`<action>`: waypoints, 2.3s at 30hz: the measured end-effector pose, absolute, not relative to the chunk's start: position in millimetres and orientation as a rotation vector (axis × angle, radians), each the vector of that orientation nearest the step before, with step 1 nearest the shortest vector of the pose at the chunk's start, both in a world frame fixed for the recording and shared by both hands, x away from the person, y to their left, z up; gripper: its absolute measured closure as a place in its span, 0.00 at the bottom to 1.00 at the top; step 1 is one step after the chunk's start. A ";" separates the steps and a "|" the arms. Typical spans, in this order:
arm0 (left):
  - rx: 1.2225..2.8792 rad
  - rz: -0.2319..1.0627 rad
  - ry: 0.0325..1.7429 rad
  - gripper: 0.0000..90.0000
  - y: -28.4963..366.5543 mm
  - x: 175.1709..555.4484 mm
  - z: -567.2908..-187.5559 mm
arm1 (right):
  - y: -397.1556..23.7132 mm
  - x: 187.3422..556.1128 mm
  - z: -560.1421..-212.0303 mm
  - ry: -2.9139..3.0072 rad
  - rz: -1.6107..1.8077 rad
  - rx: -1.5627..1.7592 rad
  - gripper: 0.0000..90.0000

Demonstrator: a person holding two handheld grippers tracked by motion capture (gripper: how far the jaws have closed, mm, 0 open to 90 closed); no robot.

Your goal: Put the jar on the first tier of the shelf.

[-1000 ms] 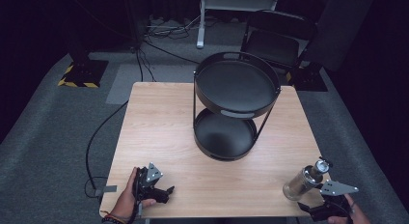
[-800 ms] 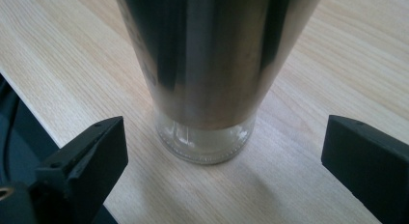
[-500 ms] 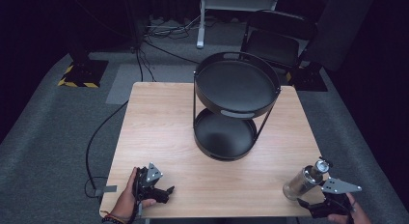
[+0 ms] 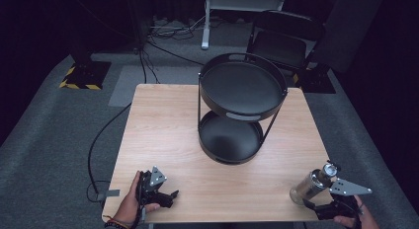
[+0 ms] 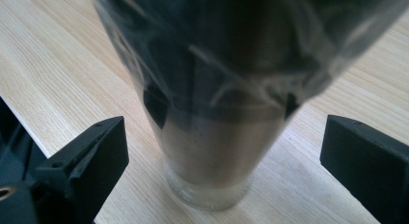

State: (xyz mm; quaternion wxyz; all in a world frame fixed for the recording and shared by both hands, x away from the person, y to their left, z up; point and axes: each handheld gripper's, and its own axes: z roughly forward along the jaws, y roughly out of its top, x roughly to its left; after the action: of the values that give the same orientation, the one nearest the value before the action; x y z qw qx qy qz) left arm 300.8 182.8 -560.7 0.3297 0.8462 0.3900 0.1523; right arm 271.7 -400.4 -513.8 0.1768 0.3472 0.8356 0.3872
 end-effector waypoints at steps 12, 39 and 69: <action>2.214 0.398 1.020 0.00 182.8 300.8 -560.7 | -394.0 275.5 -506.9 2.303 1.147 1.006 0.11; 2.214 0.398 1.020 0.00 182.8 300.8 -560.7 | -385.1 274.8 -496.9 2.243 1.198 1.002 0.38; 2.213 0.398 1.020 0.00 182.8 300.9 -560.7 | -348.1 313.6 -465.4 2.104 1.209 1.067 0.38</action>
State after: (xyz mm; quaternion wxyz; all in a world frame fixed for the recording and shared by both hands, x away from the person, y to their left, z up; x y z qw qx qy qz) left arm 300.9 182.8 -560.7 0.3297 0.8462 0.3900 0.1523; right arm 313.6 -348.1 -465.4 0.2428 0.3905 0.7699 0.4425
